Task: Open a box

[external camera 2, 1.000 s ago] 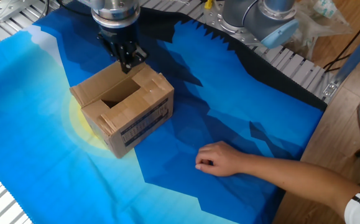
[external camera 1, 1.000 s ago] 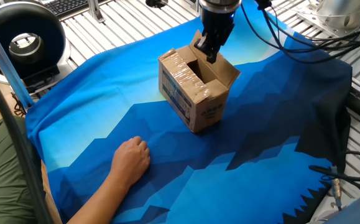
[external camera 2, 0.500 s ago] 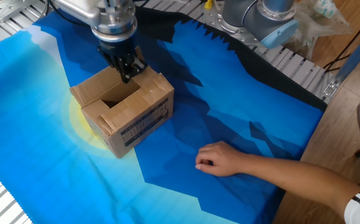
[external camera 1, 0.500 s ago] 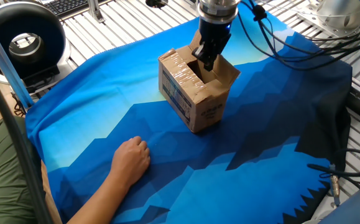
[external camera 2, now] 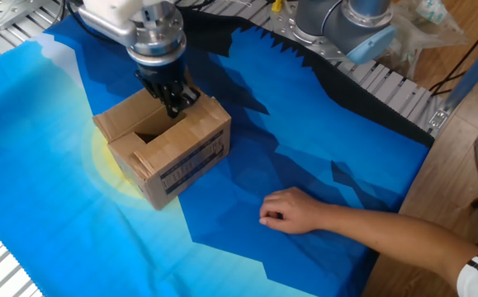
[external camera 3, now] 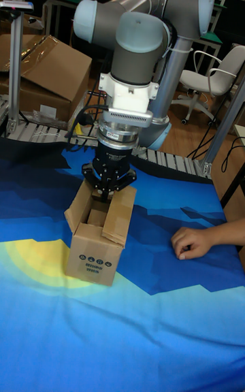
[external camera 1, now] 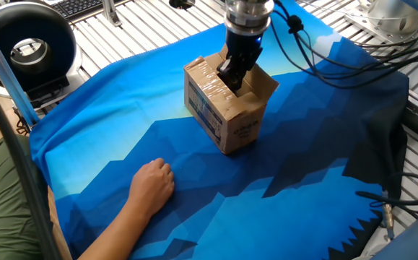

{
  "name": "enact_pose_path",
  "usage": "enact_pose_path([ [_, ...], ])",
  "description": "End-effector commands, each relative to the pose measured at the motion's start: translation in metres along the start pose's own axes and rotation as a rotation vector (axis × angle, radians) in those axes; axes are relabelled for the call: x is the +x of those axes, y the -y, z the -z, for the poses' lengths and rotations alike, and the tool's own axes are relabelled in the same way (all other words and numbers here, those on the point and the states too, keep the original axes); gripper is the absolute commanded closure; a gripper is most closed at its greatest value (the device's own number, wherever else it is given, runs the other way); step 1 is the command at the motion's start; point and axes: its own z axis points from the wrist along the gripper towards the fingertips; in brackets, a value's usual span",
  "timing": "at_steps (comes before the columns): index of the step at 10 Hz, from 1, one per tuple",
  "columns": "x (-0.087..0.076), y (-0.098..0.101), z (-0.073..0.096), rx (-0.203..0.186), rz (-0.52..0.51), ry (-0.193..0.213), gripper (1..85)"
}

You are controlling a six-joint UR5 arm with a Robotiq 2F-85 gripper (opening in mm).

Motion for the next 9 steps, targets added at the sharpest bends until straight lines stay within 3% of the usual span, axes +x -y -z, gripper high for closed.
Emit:
enact_pose_path([
  [1,-0.002,-0.019,-0.005,-0.05,-0.037,0.003,84.3],
  [2,-0.002,-0.028,-0.002,-0.073,-0.057,-0.005,84.3],
  [9,-0.009,-0.063,0.037,-0.122,-0.103,-0.058,84.3],
])
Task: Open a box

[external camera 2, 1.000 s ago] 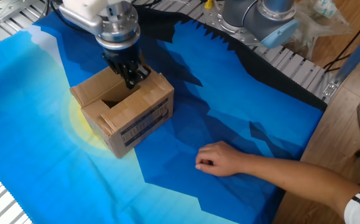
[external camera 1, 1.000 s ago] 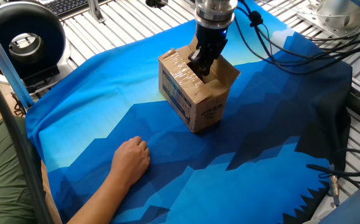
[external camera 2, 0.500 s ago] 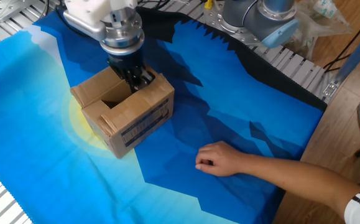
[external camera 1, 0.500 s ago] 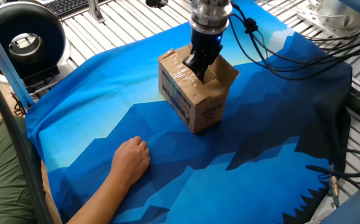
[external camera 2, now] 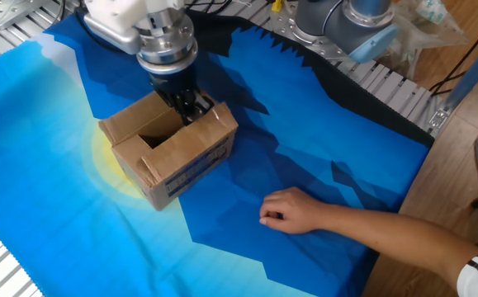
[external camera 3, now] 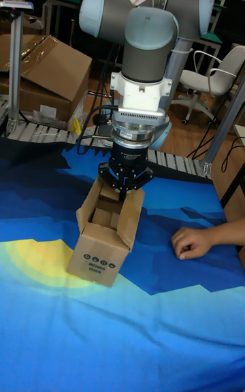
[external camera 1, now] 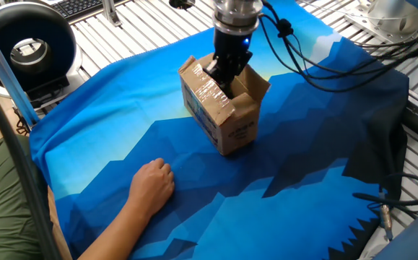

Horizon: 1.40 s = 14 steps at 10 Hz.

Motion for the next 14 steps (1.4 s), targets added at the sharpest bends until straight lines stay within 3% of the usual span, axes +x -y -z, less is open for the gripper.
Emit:
enact_pose_path([
  [1,-0.003,-0.023,0.018,-0.031,-0.027,-0.018,84.3],
  [3,-0.009,-0.038,0.022,-0.033,-0.042,-0.018,84.3],
  [6,-0.025,-0.055,0.013,-0.029,-0.051,-0.001,84.3],
  [14,-0.068,-0.049,-0.053,0.028,-0.017,0.058,84.3],
])
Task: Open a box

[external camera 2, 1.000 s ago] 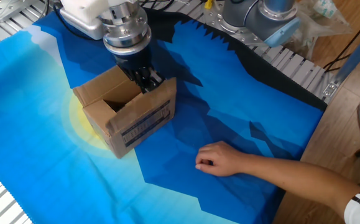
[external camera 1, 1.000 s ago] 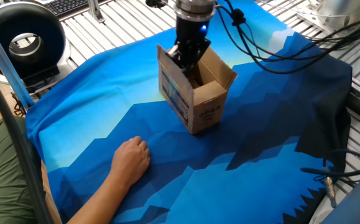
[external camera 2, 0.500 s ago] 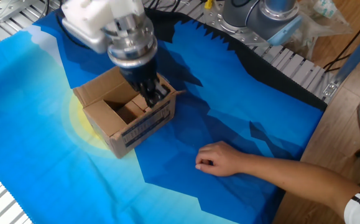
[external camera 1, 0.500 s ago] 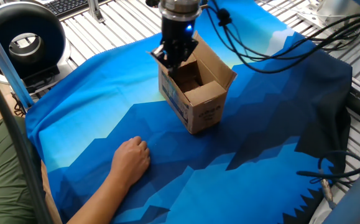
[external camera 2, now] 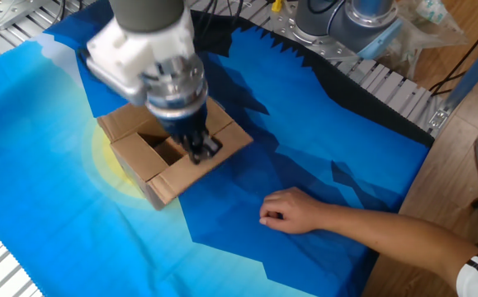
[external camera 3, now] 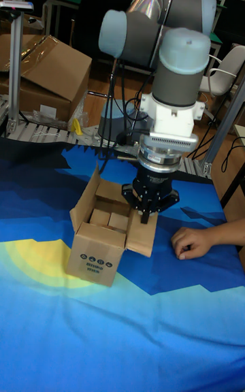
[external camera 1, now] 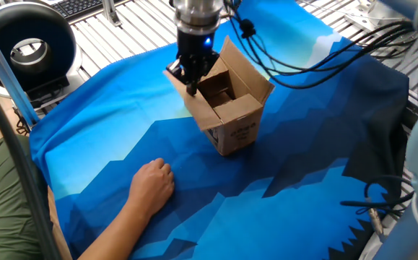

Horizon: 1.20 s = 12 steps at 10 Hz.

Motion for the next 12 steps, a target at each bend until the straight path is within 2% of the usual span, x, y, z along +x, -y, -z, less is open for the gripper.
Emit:
enact_pose_path([
  [1,-0.012,-0.002,-0.023,0.006,0.004,0.024,84.3],
  [5,-0.01,-0.001,-0.021,0.016,0.006,0.018,84.3],
  [7,-0.003,-0.007,-0.007,0.027,-0.004,0.0,84.3],
  [9,0.003,-0.008,0.008,0.054,-0.006,-0.022,84.3],
  [12,0.013,0.007,0.029,0.103,0.027,-0.045,84.3],
])
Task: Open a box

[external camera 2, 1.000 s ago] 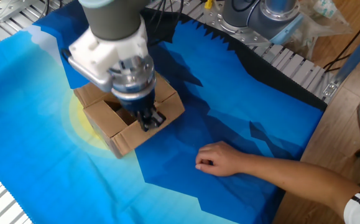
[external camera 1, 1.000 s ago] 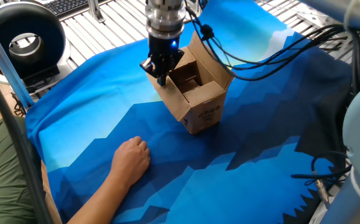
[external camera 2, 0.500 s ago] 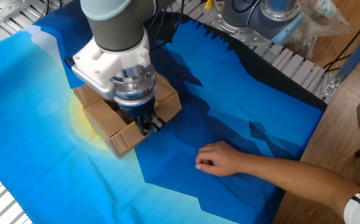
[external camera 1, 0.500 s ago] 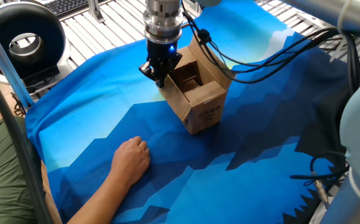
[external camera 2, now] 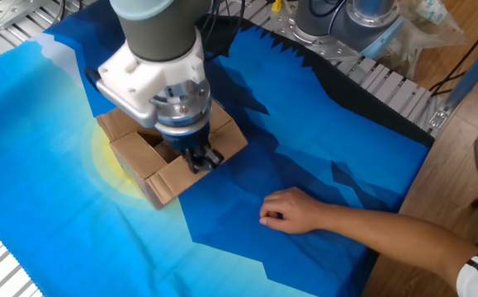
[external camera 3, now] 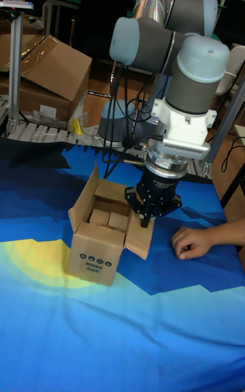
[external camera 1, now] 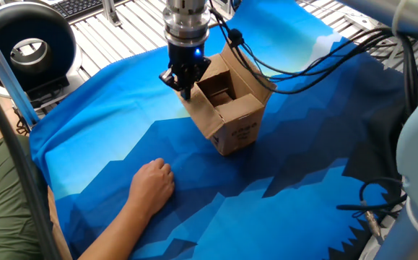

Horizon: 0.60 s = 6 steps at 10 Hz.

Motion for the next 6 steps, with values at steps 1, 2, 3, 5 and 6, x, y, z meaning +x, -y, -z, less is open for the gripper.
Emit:
enact_pose_path([
  [1,0.012,0.016,0.024,0.05,0.032,-0.026,84.3],
  [2,0.015,0.029,0.03,0.085,0.058,-0.034,84.3],
  [3,0.016,0.045,0.035,0.121,0.093,-0.038,84.3],
  [5,0.018,0.055,0.031,0.101,0.115,-0.036,84.3],
  [6,0.02,0.057,0.028,0.092,0.114,-0.039,84.3],
])
